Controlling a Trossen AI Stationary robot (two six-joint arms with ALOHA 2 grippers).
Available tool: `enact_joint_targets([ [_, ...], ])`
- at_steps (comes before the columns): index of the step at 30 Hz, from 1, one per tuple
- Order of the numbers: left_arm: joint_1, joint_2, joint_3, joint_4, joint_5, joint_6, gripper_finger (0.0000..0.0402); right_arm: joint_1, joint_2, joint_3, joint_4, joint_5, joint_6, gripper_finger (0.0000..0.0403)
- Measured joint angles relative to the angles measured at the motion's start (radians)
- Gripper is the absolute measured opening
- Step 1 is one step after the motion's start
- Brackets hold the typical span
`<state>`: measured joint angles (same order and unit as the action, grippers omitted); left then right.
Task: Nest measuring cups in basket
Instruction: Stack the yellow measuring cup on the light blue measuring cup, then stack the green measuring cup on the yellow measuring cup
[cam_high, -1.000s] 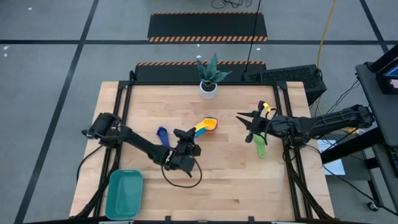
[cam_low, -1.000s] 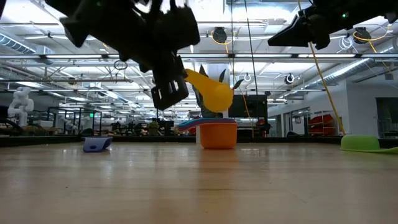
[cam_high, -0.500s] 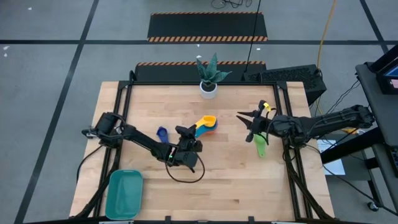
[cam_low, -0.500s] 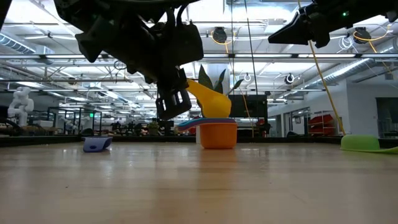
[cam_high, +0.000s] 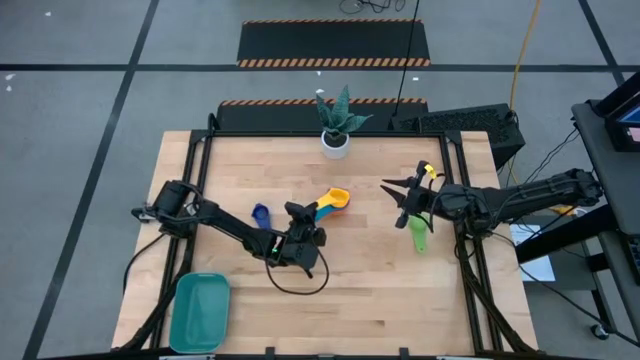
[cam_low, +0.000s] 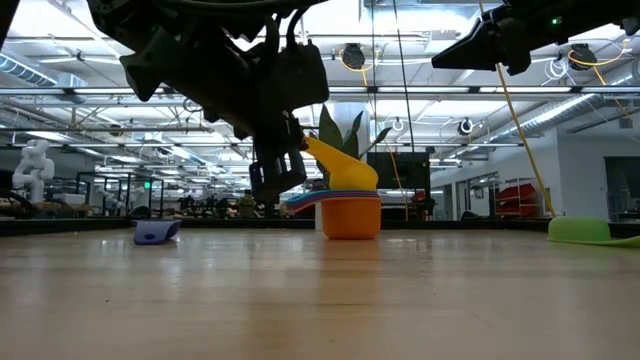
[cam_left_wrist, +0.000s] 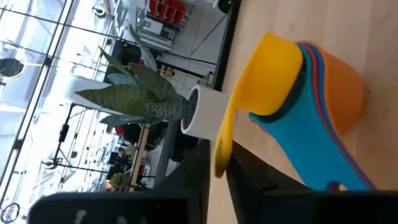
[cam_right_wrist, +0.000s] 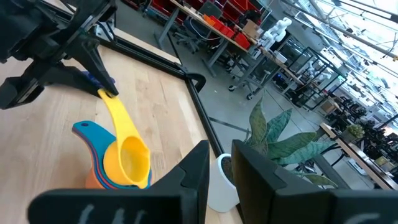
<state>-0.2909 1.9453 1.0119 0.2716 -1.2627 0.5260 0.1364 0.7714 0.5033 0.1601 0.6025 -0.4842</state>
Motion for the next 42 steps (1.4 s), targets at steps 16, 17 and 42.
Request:
enact_joint_targets([
  [16, -0.033, 0.0, 0.0, -0.046, 0.008, -0.071, 0.0182, 0.0, 0.0, 0.0, 0.0, -0.001, 0.0, 0.0059],
  [17, -0.035, 0.0, 0.0, -0.054, 0.008, -0.083, 0.019, 0.0, 0.0, 0.0, 0.0, -0.001, 0.0, 0.0059],
  [42, -0.061, -0.001, 0.0, -0.353, 0.139, -0.6, 0.0188, 0.035, -0.078, 0.0, -0.012, -0.005, 0.02, 0.0059],
])
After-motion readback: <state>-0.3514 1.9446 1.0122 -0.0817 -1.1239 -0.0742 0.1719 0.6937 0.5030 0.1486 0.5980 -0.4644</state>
